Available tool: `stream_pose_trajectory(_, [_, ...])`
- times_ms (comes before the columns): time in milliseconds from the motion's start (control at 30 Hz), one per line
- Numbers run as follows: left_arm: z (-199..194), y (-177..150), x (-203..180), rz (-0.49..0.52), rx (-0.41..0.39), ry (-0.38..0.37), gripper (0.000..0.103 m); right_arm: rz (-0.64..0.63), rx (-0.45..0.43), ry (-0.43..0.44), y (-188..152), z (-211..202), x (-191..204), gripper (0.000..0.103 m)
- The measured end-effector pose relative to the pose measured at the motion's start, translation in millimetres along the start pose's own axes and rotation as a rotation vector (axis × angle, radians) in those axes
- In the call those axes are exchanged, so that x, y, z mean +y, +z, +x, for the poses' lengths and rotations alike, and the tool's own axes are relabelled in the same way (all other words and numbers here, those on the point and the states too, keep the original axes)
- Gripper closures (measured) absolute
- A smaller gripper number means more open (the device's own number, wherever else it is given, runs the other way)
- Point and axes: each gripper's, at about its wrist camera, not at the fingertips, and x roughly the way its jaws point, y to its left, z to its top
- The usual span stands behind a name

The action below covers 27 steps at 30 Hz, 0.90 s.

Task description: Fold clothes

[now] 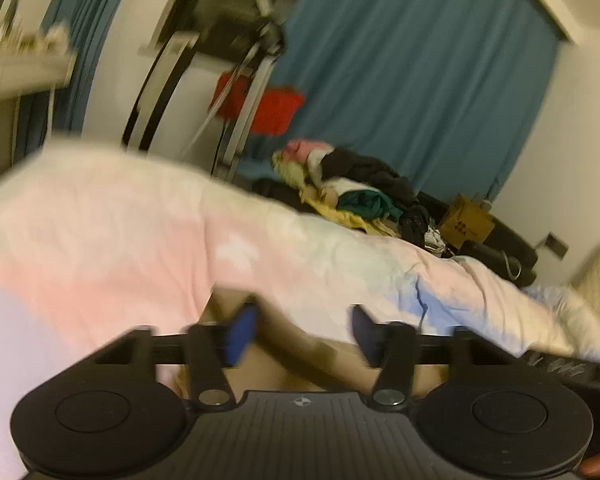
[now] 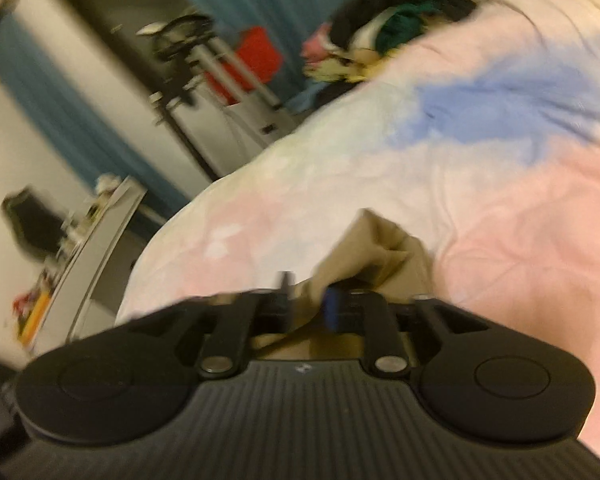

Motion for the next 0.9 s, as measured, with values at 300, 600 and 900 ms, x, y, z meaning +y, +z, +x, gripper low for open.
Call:
stream_pose_trajectory(300, [31.6, -25.2, -7.6, 0.096, 0.128, 0.046, 0.028, -0.294, 0.001, -0.044, -13.9, 7.3, 32.7, 0.040])
stream_pose_trajectory(600, [72.3, -39.3, -10.9, 0.193, 0.196, 0.131, 0.028, -0.370, 0.091, -0.183, -20.8, 77.5, 12.8, 0.050])
stream_pose_trajectory(900, [18.1, -48.7, -27.9, 0.186, 0.179, 0.143, 0.027, -0.388, 0.037, -0.136, -30.3, 6.4, 39.0, 0.049])
